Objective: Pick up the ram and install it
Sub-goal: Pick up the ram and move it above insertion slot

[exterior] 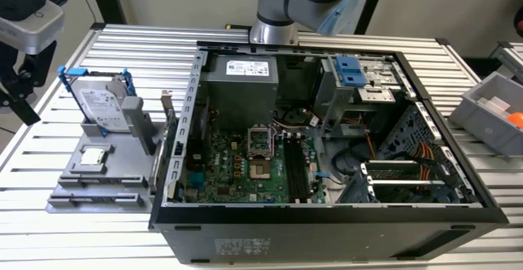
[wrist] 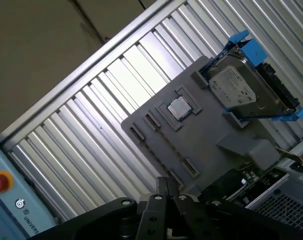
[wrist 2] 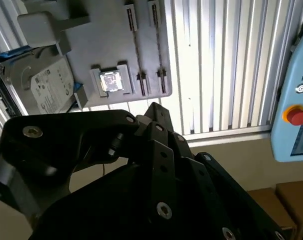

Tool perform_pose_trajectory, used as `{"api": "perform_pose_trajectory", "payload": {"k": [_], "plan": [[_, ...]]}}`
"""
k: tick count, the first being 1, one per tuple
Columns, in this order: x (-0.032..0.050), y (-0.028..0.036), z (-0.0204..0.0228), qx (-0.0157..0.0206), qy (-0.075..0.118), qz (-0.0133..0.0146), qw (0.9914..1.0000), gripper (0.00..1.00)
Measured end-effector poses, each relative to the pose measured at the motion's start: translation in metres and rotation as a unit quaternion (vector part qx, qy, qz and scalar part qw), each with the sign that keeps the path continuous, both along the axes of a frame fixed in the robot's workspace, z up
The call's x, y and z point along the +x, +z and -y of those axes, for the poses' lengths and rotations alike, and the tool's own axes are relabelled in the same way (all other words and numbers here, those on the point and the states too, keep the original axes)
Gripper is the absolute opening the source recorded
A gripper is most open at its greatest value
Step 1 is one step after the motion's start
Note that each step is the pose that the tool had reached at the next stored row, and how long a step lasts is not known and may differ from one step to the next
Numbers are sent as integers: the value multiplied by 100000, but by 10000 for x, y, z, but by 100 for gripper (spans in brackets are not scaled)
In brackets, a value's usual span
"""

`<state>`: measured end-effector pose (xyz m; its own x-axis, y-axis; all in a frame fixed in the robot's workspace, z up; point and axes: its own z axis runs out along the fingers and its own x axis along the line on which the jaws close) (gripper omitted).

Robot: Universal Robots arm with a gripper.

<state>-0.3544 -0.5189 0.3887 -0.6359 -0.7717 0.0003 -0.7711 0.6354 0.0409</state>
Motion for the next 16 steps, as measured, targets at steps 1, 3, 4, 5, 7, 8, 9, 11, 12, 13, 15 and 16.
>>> {"api": "perform_pose_trajectory", "payload": {"k": [1,3,4,5,7,8,9,11,12,13,15,16], "plan": [[0,0,0,-12,618,-1,99998,0],[0,0,0,-30,1804,0,99984,0],[0,0,0,-42,2403,-1,99971,0],[0,1,0,-54,2946,-5,99957,0],[0,0,0,-77,4139,-3,99914,0],[0,0,0,-89,4739,-2,99888,0],[0,0,0,-106,5298,-4,99859,0],[0,0,0,-132,6506,-7,99788,0],[0,0,0,-143,7142,-3,99745,0],[0,0,0,-151,7771,-2,99697,0],[0,0,0,-175,8952,1,99598,0],[0,0,0,-189,9549,0,99543,0]]}}
